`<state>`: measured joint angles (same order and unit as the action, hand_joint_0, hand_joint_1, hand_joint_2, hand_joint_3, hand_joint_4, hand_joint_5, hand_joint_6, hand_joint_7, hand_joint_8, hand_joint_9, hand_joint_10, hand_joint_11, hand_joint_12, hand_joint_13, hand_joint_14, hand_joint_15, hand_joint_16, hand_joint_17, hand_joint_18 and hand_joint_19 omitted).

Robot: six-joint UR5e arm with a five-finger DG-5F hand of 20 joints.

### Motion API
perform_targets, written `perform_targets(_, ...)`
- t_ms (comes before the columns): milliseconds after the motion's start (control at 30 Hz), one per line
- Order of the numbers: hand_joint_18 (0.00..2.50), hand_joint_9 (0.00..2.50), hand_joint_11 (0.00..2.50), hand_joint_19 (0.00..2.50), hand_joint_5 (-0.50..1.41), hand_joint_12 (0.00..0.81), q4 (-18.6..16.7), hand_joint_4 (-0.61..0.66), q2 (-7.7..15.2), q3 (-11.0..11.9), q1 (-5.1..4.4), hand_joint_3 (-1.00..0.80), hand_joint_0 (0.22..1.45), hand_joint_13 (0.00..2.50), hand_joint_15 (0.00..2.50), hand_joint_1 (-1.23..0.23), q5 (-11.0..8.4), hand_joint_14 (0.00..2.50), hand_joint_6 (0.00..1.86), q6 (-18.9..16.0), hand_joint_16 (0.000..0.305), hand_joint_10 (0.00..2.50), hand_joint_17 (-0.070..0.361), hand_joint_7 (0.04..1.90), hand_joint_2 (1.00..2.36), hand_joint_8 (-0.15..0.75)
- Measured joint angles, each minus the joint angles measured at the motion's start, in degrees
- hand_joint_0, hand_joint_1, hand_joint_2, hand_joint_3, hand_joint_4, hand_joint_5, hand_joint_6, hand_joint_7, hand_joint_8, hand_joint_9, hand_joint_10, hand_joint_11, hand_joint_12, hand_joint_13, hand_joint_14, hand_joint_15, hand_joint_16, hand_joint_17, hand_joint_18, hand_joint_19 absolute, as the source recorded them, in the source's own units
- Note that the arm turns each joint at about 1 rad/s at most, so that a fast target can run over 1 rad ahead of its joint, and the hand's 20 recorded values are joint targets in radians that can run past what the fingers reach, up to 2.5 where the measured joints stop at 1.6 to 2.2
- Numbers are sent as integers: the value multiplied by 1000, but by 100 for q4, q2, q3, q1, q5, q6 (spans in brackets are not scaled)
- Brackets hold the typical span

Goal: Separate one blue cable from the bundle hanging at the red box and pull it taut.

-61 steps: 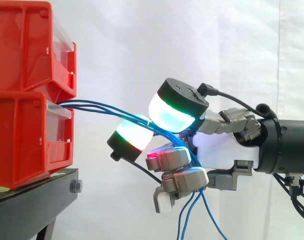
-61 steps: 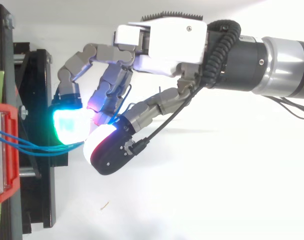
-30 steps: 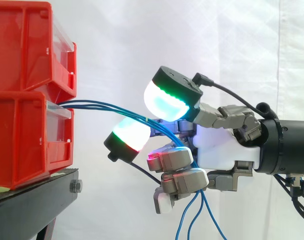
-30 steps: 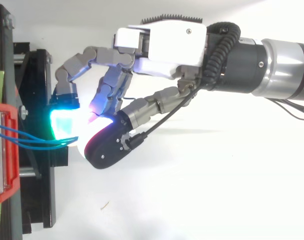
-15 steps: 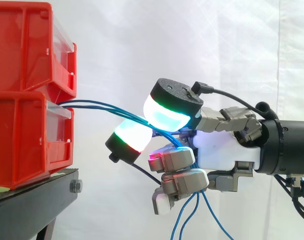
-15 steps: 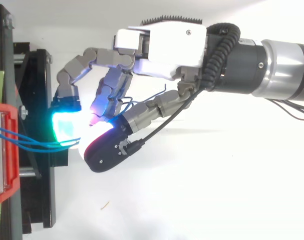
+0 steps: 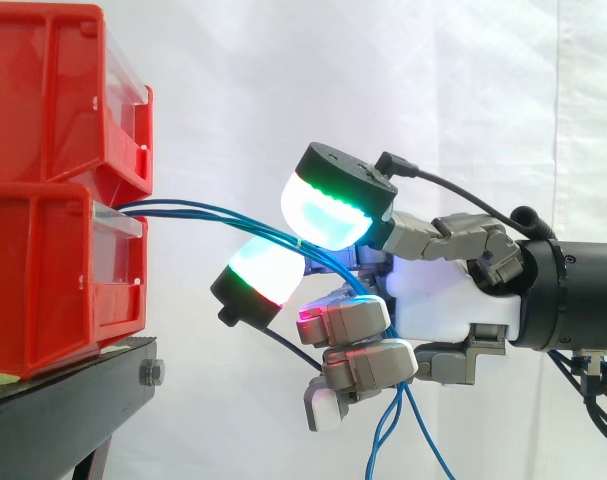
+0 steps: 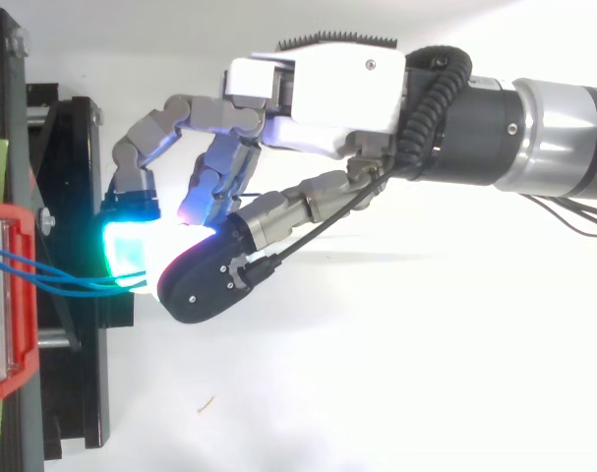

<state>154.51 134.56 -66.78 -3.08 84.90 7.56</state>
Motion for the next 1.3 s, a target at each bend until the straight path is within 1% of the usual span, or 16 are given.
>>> perform_targets(100,812,1156,1787,718,-195,334,0,80,0,-1,0,-500,547,1285,1481,-794,0,19,842,0,50,5,112,956,1000,231)
perform_targets(200,810,1146,1783,715,-200,345,0,86,0,-1,0,-500,533,1284,1484,-857,4,19,843,0,51,4,114,948,1000,233)
perform_targets(300,813,1147,1780,706,-200,340,1,84,0,-1,0,-500,529,1284,1478,-867,2,19,844,0,51,4,114,937,1000,243)
perform_targets(433,808,1161,1792,719,-193,322,1,68,0,-3,-4,-500,602,1277,1477,-793,1,21,838,0,48,5,108,954,1000,223)
perform_targets(500,809,1161,1798,710,-193,318,0,68,0,-4,-7,-500,650,1276,1475,-800,-4,22,837,0,47,7,107,961,1000,222)
perform_targets(600,807,1153,1802,711,-195,324,0,63,0,-6,-8,-482,659,1276,1481,-827,-17,21,834,0,48,6,107,972,1001,226)
perform_targets(867,785,1099,1790,709,-203,332,0,61,0,-7,-9,-500,598,1241,1483,-903,-29,21,833,0,48,8,109,973,1000,225)
perform_targets(900,779,1091,1785,693,-203,324,0,52,0,-6,-9,-500,656,1232,1482,-901,-29,22,834,0,48,7,109,987,1000,220)
perform_targets(933,778,1081,1788,693,-204,329,0,37,0,-6,-9,-318,676,1230,1474,-887,-28,21,835,0,48,7,109,1015,1016,219)
perform_targets(1000,775,1053,1774,693,-214,335,0,40,0,-8,-9,-66,665,1221,1460,-840,-29,21,857,0,49,8,110,981,1030,221)
perform_targets(1067,750,1024,1774,696,-221,329,0,60,0,-9,-9,-9,660,1193,1465,-830,-29,22,861,0,49,6,111,963,1030,223)
perform_targets(1167,738,986,1772,684,-230,336,0,72,0,-9,-8,-170,658,1164,1453,-883,-28,22,858,0,50,6,113,962,1023,223)
perform_targets(1200,736,978,1773,685,-232,342,0,66,0,-9,-8,-348,656,1146,1451,-941,-27,24,855,0,50,6,113,960,1012,227)
perform_targets(1233,734,971,1780,674,-232,339,0,63,0,-9,-8,-392,667,1141,1448,-932,-27,22,855,0,50,7,113,951,1008,221)
perform_targets(1267,730,964,1773,676,-232,341,0,68,0,-10,-8,-500,664,1133,1441,-938,-27,23,855,0,50,7,112,939,1000,227)
perform_targets(1300,730,959,1770,674,-232,341,0,65,0,-10,-8,-500,645,1126,1444,-941,-27,23,853,0,50,6,113,950,1000,226)
